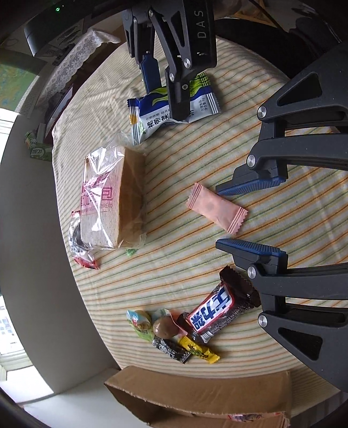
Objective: Organize snacks
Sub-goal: 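Grasp the pink cake with the left gripper while the right grasps the blue-green packet, then carry both snacks into the cardboard box and open both grippers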
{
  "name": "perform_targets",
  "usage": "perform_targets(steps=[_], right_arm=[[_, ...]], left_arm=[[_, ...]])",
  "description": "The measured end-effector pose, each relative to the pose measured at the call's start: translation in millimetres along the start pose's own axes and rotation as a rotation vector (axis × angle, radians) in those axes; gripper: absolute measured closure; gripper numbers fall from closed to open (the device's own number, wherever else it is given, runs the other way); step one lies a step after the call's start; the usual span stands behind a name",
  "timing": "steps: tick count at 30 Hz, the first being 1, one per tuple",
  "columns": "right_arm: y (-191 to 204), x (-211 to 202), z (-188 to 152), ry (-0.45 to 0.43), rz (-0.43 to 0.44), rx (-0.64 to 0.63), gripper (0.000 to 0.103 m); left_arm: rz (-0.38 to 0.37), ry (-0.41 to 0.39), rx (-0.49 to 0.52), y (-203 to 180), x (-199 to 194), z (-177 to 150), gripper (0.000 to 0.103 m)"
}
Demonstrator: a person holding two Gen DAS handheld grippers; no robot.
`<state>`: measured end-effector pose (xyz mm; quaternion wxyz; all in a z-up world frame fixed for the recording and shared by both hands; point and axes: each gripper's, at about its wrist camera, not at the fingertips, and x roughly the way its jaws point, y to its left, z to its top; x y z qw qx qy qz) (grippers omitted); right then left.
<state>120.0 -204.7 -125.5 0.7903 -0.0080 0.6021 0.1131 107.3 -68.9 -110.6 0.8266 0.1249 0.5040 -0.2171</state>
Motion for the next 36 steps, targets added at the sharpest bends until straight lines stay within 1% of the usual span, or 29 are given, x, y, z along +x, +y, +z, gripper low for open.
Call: perform_targets(steps=[5, 6, 8, 12, 13, 15, 16, 19, 22, 24, 28, 29, 30, 31, 33, 35, 36], right_arm=[[-9.0, -0.5, 2.7, 0.008, -0.011, 0.026, 0.044], [-9.4, -0.1, 2.9, 0.007, -0.019, 0.023, 0.042], [-8.0, 2.5, 6.9, -0.001, -0.041, 0.023, 0.039], [-17.2, -5.3, 10.8, -0.02, -0.044, 0.072, 0.039], [-20.0, -7.7, 11.1, -0.02, -0.037, 0.087, 0.039], [-24.0, -7.3, 12.4, -0.002, -0.017, 0.115, 0.039], [-24.4, -5.6, 13.4, 0.007, -0.008, 0.125, 0.039], [-19.1, 3.3, 18.6, 0.022, -0.016, 0.125, 0.039], [-13.1, 14.4, 24.9, 0.031, -0.031, 0.116, 0.039], [-11.1, 17.8, 28.6, 0.026, -0.041, 0.117, 0.036], [-0.5, 23.6, 35.2, 0.022, -0.072, 0.07, 0.036], [1.1, 24.1, 35.3, 0.019, -0.08, 0.056, 0.039], [3.9, 24.3, 36.0, 0.014, -0.09, 0.044, 0.045], [5.6, 23.7, 36.4, 0.009, -0.095, 0.032, 0.049], [7.3, 23.2, 36.2, 0.005, -0.089, 0.015, 0.053], [7.7, 22.1, 34.1, -0.005, -0.086, 0.008, 0.056], [8.2, 21.3, 32.9, -0.009, -0.084, 0.004, 0.06]], left_arm=[[-0.002, 0.01, 0.049, -4.7, 4.1, 5.9, 0.071], [-0.002, 0.009, 0.056, -5.1, 4.2, 6.4, 0.071], [-0.014, 0.005, 0.054, -4.7, 5.2, 7.6, 0.071], [-0.026, -0.007, 0.043, -2.9, 6.5, 7.8, 0.072], [-0.025, -0.01, 0.047, -2.8, 6.3, 7.8, 0.073], [-0.024, -0.017, 0.048, -2.5, 5.2, 7.5, 0.08], [-0.025, -0.019, 0.044, -2.0, 5.0, 7.7, 0.081], [-0.03, -0.026, 0.037, -1.4, 5.1, 8.8, 0.084], [-0.035, -0.033, 0.031, -0.2, 4.7, 7.6, 0.084], [-0.042, -0.034, 0.021, 2.3, 3.4, 6.4, 0.084], [-0.046, -0.038, 0.008, 6.9, 0.5, 3.2, 0.085], [-0.046, -0.039, 0.004, 7.2, 0.1, 2.8, 0.085], [-0.044, -0.041, 0.003, 7.2, -0.7, 1.8, 0.085], [-0.042, -0.043, 0.003, 6.2, -1.4, 0.8, 0.085], [-0.042, -0.045, -0.001, 6.1, -2.5, -1.0, 0.085], [-0.037, -0.047, -0.002, 5.5, -4.1, -2.8, 0.085], [-0.035, -0.047, -0.005, 5.6, -5.0, -3.2, 0.085]])
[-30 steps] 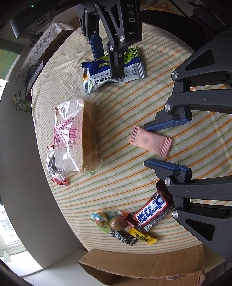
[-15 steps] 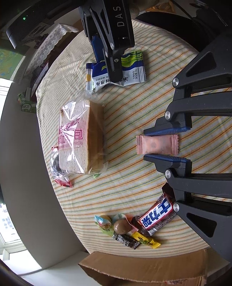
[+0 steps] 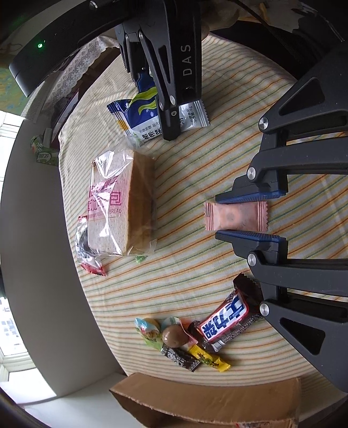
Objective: Organize snacks
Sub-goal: 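Carry both snacks into the cardboard box and open both grippers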
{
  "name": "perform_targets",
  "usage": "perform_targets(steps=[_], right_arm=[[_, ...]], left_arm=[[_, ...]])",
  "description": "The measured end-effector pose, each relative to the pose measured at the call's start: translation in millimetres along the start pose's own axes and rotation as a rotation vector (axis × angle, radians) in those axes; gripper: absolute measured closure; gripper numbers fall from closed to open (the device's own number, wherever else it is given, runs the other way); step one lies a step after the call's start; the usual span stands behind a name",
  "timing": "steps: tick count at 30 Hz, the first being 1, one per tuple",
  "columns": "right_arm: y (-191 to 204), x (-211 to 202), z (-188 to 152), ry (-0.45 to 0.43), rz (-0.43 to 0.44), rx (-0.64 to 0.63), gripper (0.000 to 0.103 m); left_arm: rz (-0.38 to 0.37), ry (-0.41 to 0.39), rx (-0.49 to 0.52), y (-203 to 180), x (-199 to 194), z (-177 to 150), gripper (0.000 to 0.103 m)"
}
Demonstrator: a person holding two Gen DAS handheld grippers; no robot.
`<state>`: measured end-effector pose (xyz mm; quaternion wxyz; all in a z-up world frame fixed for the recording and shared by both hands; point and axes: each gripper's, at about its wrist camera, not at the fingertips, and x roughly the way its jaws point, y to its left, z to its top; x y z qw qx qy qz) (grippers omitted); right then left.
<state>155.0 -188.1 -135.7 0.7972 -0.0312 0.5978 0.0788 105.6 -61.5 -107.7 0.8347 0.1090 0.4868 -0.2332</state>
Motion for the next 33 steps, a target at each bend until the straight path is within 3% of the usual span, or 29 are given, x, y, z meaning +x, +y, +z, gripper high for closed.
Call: perform_targets(steps=[2, 10, 17, 23, 33], right_arm=[[1.5, -2.0, -1.7, -0.011, -0.005, -0.012, 0.081], [-4.7, -22.5, -26.6, -0.043, 0.035, -0.024, 0.082], [-1.1, -67.1, -32.0, -0.139, 0.047, -0.068, 0.082], [24.9, -95.2, -10.9, -0.221, 0.071, -0.119, 0.082], [96.7, -111.7, 43.0, -0.3, 0.132, -0.239, 0.082]], left_arm=[[-0.003, -0.002, -0.008, 0.7, -2.1, -1.2, 0.085], [-0.008, -0.02, -0.045, 5.2, -12.7, -8.0, 0.085], [-0.015, -0.078, -0.082, 12.7, -38.0, -6.8, 0.085], [0.007, -0.152, -0.131, 35.3, -68.5, -4.0, 0.085], [0.114, -0.234, -0.244, 99.8, -109.9, -6.6, 0.085]])
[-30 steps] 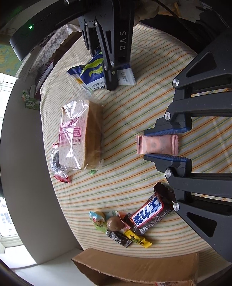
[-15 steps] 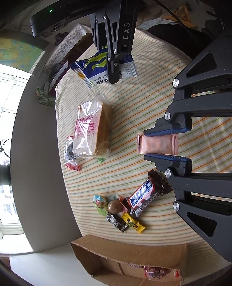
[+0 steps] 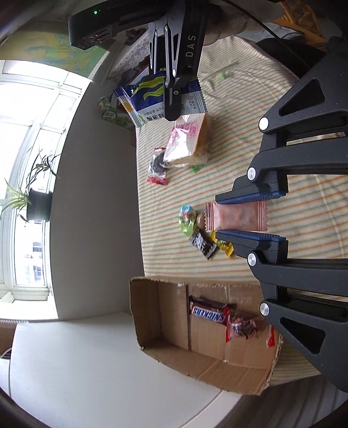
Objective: Organize snacks
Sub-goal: 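Carry both snacks into the cardboard box and open both grippers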
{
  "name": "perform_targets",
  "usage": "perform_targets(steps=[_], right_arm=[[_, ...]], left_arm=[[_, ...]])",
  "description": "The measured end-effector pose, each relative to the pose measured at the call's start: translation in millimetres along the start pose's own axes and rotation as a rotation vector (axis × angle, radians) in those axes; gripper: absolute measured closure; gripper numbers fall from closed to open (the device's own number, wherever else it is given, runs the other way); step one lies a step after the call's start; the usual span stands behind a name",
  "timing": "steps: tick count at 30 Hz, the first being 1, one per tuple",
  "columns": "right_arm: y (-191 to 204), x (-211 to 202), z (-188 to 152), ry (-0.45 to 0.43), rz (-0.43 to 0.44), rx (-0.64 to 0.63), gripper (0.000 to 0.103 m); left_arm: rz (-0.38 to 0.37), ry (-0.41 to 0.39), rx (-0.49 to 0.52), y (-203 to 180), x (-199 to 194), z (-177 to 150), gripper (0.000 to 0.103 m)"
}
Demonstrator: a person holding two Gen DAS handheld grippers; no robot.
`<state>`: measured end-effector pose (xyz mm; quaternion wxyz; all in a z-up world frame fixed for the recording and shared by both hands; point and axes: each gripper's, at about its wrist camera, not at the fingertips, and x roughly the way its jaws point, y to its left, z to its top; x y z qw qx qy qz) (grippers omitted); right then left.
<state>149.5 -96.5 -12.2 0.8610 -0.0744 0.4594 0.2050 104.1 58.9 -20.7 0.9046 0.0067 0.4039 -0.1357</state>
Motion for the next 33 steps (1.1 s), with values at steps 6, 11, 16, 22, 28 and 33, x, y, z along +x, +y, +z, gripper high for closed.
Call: perform_targets(steps=[6, 11, 16, 22, 28, 33], right_arm=[[42.4, 19.1, 37.3, -0.017, 0.07, -0.079, 0.082], [78.0, 41.4, 62.1, -0.016, 0.153, -0.119, 0.082], [107.2, 71.1, 77.4, 0.0, 0.208, -0.139, 0.082], [136.2, 102.4, 85.1, 0.039, 0.231, -0.175, 0.082], [162.3, 124.5, 86.4, 0.076, 0.158, -0.26, 0.082], [176.9, 146.0, 89.2, 0.134, 0.088, -0.305, 0.071]], left_arm=[[0.105, -0.032, -0.058, 49.1, -11.4, 9.2, 0.085], [0.177, -0.037, -0.12, 88.6, -8.2, 12.2, 0.085], [0.2, -0.03, -0.179, 116.1, -0.6, 11.0, 0.085], [0.212, -0.01, -0.204, 134.2, 10.7, 8.0, 0.085], [0.218, 0.003, -0.221, 143.2, 15.6, 4.1, 0.085], [0.217, 0.025, -0.231, 150.8, 22.2, 1.5, 0.084]])
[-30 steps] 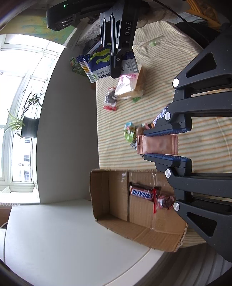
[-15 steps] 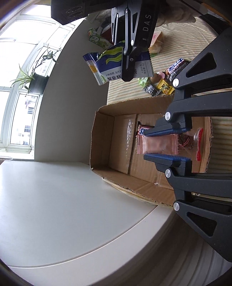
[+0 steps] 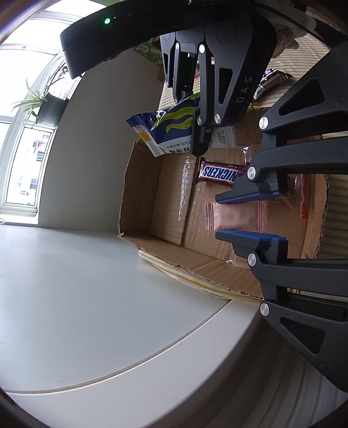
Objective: Organize snacks
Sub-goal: 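Carry both snacks into the cardboard box and open both grippers, then withdraw both grippers from the box toward the remaining snacks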
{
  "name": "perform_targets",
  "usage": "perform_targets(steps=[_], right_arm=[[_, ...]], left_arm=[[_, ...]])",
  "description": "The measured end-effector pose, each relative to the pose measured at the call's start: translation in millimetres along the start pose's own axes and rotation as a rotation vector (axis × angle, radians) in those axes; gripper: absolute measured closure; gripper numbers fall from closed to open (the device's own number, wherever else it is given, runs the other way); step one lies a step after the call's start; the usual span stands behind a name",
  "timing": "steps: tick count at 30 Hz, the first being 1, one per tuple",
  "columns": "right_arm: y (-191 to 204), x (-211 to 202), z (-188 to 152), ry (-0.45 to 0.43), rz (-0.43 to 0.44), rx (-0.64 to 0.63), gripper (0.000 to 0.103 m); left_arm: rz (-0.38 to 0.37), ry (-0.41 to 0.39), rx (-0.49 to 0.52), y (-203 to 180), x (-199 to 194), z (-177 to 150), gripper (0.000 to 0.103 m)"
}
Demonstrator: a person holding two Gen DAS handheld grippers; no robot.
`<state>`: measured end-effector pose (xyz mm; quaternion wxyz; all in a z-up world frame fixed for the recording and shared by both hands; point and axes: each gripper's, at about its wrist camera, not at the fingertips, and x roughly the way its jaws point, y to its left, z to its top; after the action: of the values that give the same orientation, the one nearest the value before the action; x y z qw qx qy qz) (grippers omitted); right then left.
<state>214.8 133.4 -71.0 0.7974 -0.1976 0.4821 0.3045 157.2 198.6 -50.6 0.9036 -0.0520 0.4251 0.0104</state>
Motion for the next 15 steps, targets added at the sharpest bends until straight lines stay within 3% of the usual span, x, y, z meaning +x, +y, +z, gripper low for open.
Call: perform_targets(steps=[1, 2, 3, 6, 15], right_arm=[[2.7, 5.3, 3.4, 0.005, -0.001, 0.003, 0.062], [1.5, 3.7, 5.0, -0.009, 0.011, 0.018, 0.045], [0.3, 0.7, 6.5, -0.028, 0.034, 0.031, 0.039], [-0.1, -7.8, 9.5, -0.057, 0.035, 0.029, 0.039], [-9.5, -38.3, -3.0, -0.1, 0.036, 0.041, 0.039]], left_arm=[[0.005, 0.001, -0.007, 2.4, 0.3, -0.7, 0.084], [0.01, 0.003, -0.013, 3.7, 0.4, -0.5, 0.082], [0.007, 0.001, -0.017, 5.3, -0.4, -0.8, 0.078], [0.013, -0.012, -0.03, 8.7, -5.1, -2.0, 0.059], [0.0, -0.045, -0.031, 0.7, -25.9, -3.4, 0.059]])
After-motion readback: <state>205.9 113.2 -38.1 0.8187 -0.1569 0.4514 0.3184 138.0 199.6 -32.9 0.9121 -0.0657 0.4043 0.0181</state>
